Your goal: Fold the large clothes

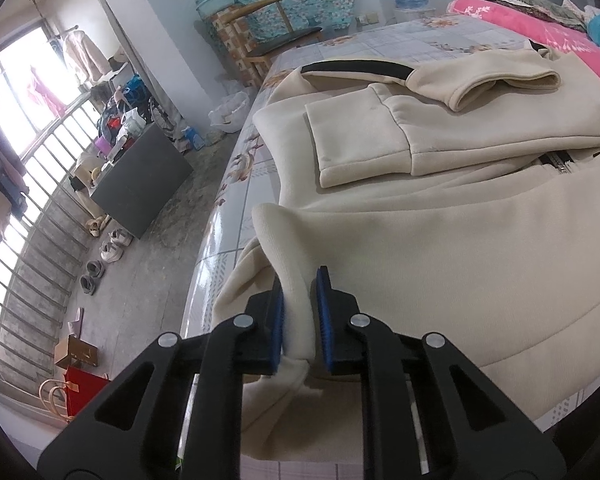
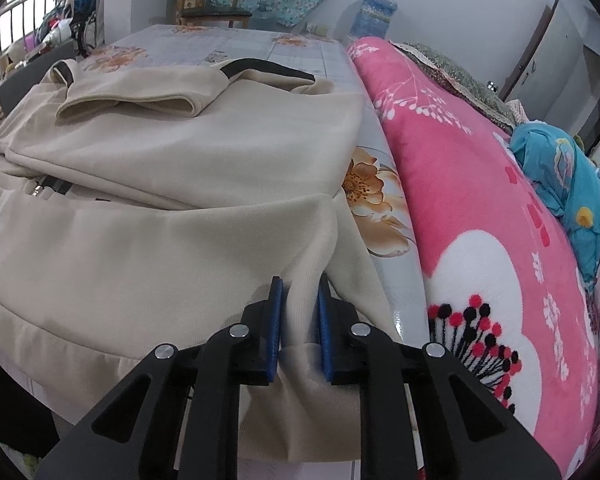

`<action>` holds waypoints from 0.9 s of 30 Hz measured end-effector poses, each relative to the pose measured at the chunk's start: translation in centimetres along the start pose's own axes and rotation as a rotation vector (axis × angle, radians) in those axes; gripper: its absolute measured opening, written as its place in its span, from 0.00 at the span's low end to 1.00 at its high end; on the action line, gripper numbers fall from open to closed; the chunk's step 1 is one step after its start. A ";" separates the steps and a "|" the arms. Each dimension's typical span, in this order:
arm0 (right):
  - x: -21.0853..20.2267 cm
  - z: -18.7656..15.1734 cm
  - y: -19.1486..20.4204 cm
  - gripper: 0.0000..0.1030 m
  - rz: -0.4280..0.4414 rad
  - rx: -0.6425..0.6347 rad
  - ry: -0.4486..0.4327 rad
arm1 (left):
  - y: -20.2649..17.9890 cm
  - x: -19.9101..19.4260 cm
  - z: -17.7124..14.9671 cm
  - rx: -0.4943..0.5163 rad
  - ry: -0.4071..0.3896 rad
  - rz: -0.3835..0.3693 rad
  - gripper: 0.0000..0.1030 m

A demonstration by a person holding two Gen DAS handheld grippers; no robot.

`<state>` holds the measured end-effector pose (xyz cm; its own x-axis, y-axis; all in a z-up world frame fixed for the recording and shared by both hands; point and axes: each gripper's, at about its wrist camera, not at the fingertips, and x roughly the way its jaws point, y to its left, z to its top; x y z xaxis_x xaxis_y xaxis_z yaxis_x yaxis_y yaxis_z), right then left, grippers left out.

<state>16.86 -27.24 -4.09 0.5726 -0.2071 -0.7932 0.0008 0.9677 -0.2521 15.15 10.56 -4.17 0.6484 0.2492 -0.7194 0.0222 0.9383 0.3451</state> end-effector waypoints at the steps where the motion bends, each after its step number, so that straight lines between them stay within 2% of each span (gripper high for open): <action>1: 0.0 0.0 0.1 0.16 -0.001 -0.002 0.002 | -0.1 0.0 0.0 0.000 0.000 0.000 0.14; 9: 0.0 0.1 0.2 0.16 -0.007 -0.001 0.009 | -0.7 0.0 0.0 -0.003 -0.003 -0.006 0.14; 11: -0.1 0.1 0.3 0.13 -0.010 0.002 0.005 | -0.7 0.0 0.0 -0.004 -0.005 -0.007 0.12; 16: -1.6 -0.3 0.7 0.09 -0.045 -0.008 -0.044 | 0.2 -0.5 -0.2 -0.052 -0.038 -0.043 0.09; 22: -6.5 -0.9 0.1 0.09 -0.076 0.024 -0.152 | 3.6 -5.9 -0.8 -0.152 -0.177 -0.146 0.09; 27: -11.5 0.5 -0.2 0.09 -0.102 0.028 -0.289 | 5.9 -10.3 0.9 -0.172 -0.313 -0.160 0.09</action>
<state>10.70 -24.97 5.39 0.7781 -0.2581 -0.5727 0.0907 0.9483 -0.3041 9.32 13.29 5.84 0.8485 0.0357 -0.5279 0.0316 0.9925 0.1180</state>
